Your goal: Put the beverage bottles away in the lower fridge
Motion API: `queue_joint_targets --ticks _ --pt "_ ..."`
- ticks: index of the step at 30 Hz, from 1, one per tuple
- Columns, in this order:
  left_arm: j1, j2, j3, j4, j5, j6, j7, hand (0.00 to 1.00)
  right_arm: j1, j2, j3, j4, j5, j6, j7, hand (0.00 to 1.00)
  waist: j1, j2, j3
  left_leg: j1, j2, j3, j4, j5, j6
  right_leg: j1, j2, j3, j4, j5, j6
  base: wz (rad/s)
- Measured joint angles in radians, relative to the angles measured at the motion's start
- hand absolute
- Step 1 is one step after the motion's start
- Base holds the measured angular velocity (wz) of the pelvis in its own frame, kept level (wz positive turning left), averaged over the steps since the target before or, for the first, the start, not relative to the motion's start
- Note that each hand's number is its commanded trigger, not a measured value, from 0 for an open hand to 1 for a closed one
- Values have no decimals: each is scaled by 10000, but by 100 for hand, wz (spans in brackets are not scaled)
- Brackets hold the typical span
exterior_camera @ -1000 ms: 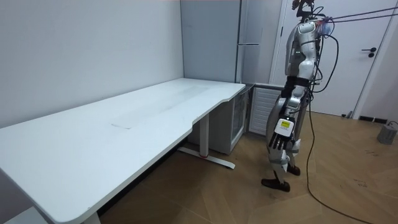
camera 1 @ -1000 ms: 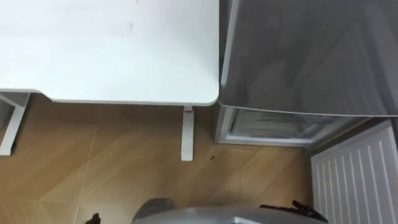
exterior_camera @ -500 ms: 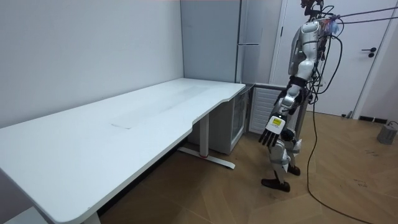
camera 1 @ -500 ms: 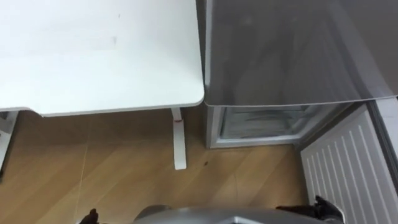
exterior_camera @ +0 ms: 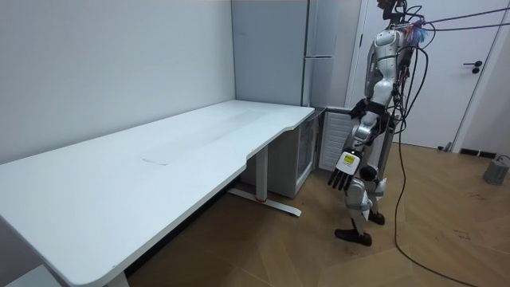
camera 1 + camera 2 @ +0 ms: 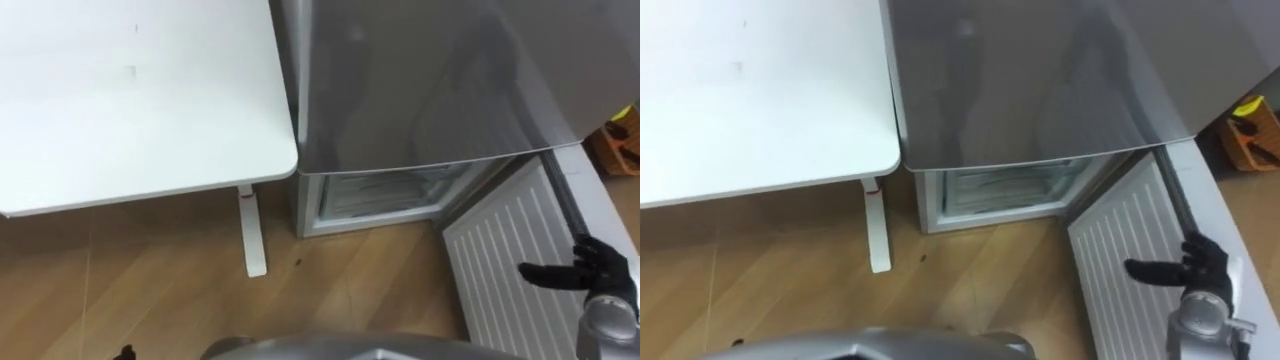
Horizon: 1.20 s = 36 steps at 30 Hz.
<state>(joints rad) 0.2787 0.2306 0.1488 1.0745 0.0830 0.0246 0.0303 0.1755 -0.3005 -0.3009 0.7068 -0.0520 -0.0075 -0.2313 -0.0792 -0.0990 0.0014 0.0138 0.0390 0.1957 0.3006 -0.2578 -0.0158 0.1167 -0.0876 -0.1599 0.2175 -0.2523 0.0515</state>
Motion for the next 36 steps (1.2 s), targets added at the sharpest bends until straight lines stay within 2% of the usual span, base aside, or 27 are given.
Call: queue_joint_targets --ticks 3,9,11,12,15,20,24,31,33,35,36 --pt "18 1 504 -35 6 7 27 0 -63 -94 -502 -551 -709 2 -274 0 0 1 1 1 2 99 -87 2 3 -96 -3 101 22 5 6 -12" --pt "66 -43 839 -209 677 6 54 0 -127 -478 -1263 -1816 -1206 -70 -1180 0 -72 67 -12 -17 5 109 -146 15 25 -105 0 101 29 52 9 -2" --pt "68 -71 845 -212 732 8 53 0 -176 -500 -1464 -1848 -1218 -129 -1435 0 -67 75 -19 -18 5 110 -145 20 30 -103 1 101 29 60 9 0" --pt "73 -98 845 -213 799 18 53 0 -174 -500 -1584 -1870 -1217 -130 -1566 0 -74 122 -46 -7 5 110 -144 20 31 -109 0 102 29 66 11 0" --pt "72 -112 851 -212 875 128 53 0 -173 -500 -1701 -1877 -1212 -130 -1839 0 -102 109 -39 10 13 169 -165 21 32 -136 3 150 29 67 10 -5" --pt "151 -160 853 -357 867 201 -23 0 -172 -509 -1879 -1899 -1098 -127 -1801 0 -138 163 -60 236 20 422 -330 40 22 -123 8 370 28 70 11 -15" --pt "62 -151 853 -464 869 210 -105 0 -153 -516 -1900 -1822 -460 -41 -1282 0 -286 152 -59 279 20 493 -344 40 22 -147 5 470 25 73 13 -6" --pt "-22 -132 866 -659 886 214 -280 0 -171 -660 -1953 84 1561 256 53 0 -370 49 -57 325 18 479 -339 42 21 -114 8 517 23 77 10 0" --pt "-43 -132 920 -659 885 325 -451 0 -179 -706 -2031 812 2239 382 535 0 -405 40 -53 316 19 473 -333 42 22 -123 10 532 22 77 10 0" --pt "-48 -124 1094 -659 884 432 -564 0 -239 -803 -2066 891 2653 319 840 0 -538 37 -56 313 31 466 -330 42 22 -126 24 541 23 78 7 -2" --pt "-13 -99 1160 -659 883 465 -628 0 -341 -994 -2096 1147 2938 327 1046 0 -552 39 -49 308 44 462 -332 41 22 -136 38 556 20 93 -5 0"
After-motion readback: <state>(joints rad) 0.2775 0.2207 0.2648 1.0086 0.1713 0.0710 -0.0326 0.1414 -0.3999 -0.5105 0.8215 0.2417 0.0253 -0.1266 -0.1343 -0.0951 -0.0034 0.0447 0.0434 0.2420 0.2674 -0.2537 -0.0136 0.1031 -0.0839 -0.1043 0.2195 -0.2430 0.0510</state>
